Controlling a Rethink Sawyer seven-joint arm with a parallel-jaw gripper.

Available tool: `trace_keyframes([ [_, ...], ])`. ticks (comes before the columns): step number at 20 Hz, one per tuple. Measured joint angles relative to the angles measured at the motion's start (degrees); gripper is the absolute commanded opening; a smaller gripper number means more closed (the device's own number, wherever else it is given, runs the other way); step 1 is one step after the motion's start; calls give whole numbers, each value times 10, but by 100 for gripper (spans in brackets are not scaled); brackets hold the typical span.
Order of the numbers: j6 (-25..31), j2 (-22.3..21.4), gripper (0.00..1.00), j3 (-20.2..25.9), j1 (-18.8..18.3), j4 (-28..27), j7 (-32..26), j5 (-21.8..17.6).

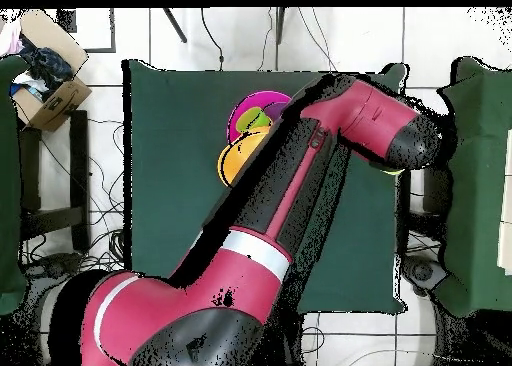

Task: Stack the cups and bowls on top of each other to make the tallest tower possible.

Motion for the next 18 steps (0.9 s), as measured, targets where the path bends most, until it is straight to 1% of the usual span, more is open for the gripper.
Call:
trace_keyframes([
  [5, 0, 2, 100, -2, 0, -2, 0, 14],
  [14, 0, 6, 100, -8, 0, -3, 0, 21],
  [18, 0, 6, 100, -8, 0, -3, 0, 35],
])
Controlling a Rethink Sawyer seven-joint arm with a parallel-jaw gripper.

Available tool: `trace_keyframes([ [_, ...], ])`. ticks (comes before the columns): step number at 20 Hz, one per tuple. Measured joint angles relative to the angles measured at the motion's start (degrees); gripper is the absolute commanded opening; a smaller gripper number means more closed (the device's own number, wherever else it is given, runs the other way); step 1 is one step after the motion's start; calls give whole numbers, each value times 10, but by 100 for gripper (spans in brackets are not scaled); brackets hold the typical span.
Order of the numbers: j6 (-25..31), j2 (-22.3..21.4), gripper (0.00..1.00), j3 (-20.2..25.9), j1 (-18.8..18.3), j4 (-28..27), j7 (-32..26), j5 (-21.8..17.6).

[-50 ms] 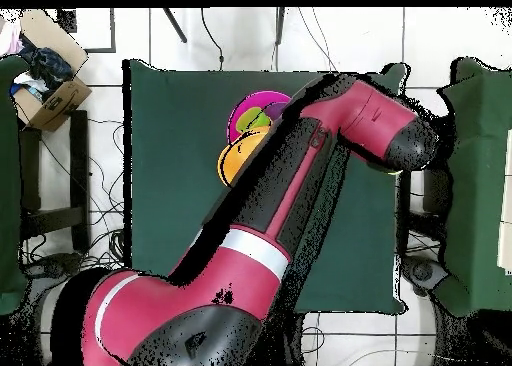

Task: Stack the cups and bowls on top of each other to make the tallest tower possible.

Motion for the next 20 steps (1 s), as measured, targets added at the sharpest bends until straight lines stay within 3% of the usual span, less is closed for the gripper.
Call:
trace_keyframes([
  [9, 0, 5, 100, 0, -2, -1, 0, 33],
  [20, 15, 33, 100, 0, -13, -8, 0, 46],
])
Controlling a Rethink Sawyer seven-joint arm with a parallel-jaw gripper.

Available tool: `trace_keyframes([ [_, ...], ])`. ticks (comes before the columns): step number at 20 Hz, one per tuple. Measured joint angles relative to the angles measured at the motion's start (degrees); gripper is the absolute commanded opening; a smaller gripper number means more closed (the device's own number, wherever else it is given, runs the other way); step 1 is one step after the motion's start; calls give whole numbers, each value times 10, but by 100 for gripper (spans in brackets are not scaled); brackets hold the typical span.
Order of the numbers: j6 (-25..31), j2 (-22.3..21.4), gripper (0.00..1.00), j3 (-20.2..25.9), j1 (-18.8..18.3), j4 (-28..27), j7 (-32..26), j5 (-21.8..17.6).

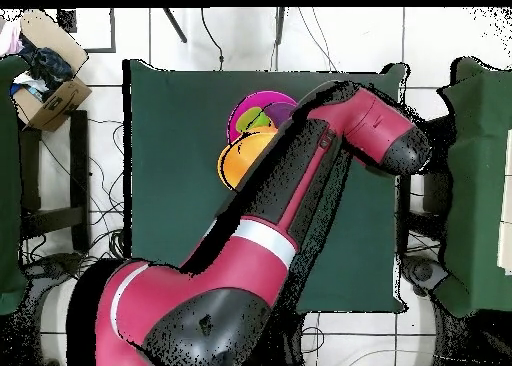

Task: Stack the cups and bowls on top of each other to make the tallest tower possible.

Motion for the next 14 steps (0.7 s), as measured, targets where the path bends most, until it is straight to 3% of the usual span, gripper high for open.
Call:
trace_keyframes([
  [14, 23, 36, 100, -7, -14, -10, 0, 2],
])
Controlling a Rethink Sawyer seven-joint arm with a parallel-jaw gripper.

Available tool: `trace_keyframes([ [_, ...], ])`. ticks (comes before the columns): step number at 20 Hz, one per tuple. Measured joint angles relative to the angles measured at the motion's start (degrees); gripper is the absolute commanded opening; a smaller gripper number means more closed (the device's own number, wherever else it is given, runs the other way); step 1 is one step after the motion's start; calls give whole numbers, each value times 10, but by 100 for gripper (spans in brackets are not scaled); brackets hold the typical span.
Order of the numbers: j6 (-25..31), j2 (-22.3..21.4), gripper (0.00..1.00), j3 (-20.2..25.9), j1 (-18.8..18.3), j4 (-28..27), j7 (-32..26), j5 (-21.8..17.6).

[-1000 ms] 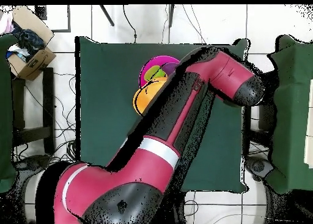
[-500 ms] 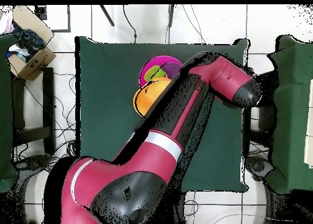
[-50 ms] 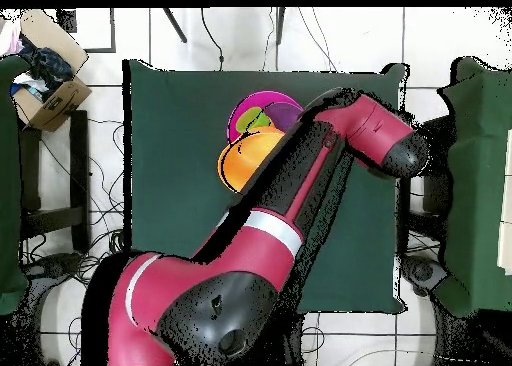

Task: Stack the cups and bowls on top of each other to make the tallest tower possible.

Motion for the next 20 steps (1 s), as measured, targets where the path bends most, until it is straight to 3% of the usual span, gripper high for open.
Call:
trace_keyframes([
  [20, 0, 17, 100, -32, -5, 0, 0, 1],
])
